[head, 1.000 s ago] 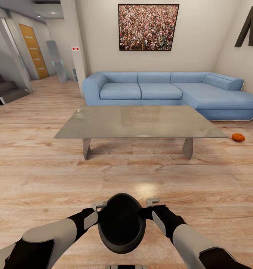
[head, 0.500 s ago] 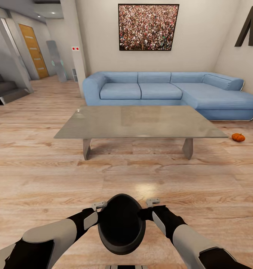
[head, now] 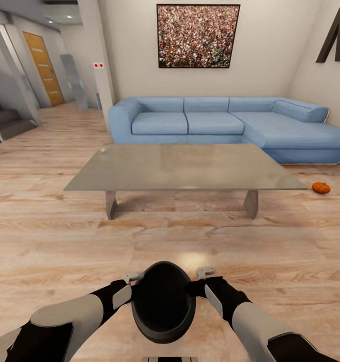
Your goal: Place each of the two pumpkins and all three candles from the living room inside a cabinet in the living room (use any cabinet), then make sure every cabinet is closed, and position the cauldron so it is next to a table in the living room.
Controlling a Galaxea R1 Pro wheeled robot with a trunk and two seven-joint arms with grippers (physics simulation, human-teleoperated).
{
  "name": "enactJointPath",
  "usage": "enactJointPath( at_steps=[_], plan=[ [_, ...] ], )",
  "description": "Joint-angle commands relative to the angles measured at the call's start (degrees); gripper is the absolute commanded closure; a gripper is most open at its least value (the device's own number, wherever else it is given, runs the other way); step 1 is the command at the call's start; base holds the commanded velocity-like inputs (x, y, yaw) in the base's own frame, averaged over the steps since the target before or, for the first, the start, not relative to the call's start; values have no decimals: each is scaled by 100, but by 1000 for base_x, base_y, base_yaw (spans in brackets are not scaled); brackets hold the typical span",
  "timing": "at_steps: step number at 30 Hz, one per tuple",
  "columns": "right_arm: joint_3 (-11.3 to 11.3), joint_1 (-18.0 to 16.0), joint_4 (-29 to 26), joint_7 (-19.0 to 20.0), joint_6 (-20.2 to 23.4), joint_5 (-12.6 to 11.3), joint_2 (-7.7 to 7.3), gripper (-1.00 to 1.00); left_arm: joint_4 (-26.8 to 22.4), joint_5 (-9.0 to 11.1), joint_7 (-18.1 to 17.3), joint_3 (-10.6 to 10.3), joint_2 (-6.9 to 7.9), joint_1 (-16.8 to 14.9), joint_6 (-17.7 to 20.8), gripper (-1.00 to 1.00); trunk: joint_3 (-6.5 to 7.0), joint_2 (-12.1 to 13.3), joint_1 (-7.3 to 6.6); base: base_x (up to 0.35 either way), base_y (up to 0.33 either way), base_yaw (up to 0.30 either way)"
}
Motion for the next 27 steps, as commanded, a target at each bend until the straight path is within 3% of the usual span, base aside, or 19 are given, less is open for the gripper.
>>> enactJointPath(
  at_steps=[1,11,27],
  plan=[
    [-120,0,13,-441,-2,118,-6,100,12,-98,11,85,2,0,-166,100,1,0,-1,273,-195,0],
    [-125,2,23,-514,0,111,-8,100,16,-99,11,82,7,0,-166,100,1,0,-1,286,-161,0],
    [-120,0,102,-520,8,119,-3,100,20,-98,11,82,10,-1,-166,100,1,0,-1,324,-12,0]
  ],
)
